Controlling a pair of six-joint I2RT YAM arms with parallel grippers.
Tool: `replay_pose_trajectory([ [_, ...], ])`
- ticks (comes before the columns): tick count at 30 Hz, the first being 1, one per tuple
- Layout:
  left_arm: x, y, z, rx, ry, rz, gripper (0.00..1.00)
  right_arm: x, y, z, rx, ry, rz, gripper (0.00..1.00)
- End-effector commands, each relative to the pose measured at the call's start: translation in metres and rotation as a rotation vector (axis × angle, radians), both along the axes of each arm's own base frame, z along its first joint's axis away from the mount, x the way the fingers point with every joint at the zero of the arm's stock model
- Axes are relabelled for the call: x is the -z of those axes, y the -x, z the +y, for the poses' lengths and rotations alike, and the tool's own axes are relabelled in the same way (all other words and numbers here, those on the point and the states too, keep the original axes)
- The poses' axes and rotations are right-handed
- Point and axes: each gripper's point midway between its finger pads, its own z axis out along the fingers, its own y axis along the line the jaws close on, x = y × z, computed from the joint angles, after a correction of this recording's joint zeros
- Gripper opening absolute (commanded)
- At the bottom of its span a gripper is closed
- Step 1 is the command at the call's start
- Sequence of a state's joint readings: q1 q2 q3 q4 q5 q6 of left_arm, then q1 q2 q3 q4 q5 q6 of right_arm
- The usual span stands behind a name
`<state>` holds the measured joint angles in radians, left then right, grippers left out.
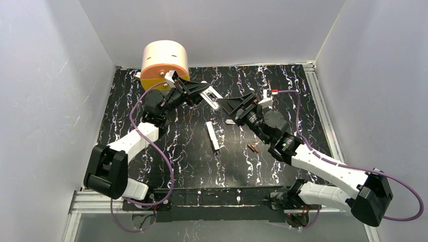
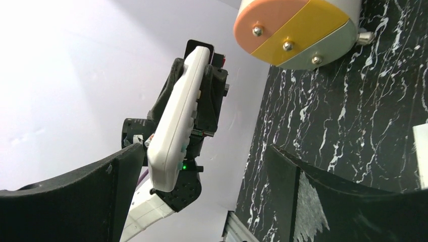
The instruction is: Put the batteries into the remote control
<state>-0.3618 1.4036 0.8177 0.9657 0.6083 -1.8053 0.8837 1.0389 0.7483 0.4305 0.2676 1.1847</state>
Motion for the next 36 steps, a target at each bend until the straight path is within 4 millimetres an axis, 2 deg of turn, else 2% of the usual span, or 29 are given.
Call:
replay_pose_trajectory([
  [1, -0.031, 0.009, 0.001, 0.022, 0.046, -0.09, 0.0, -0.044, 0.005, 0.005, -0.049, -0.133, -0.053, 0.98],
  [22, -0.026, 0.017, 0.001, 0.031, 0.013, -0.135, 0.0, -0.043, 0.0, 0.016, -0.08, -0.14, -0.059, 0.96],
  [27, -0.027, 0.017, 0.001, 0.031, 0.014, -0.138, 0.0, -0.034, -0.003, 0.019, -0.081, -0.113, -0.043, 0.9],
  [36, -0.038, 0.016, 0.0, 0.035, 0.018, -0.166, 0.0, -0.006, -0.011, 0.018, -0.042, 0.008, -0.049, 0.73],
])
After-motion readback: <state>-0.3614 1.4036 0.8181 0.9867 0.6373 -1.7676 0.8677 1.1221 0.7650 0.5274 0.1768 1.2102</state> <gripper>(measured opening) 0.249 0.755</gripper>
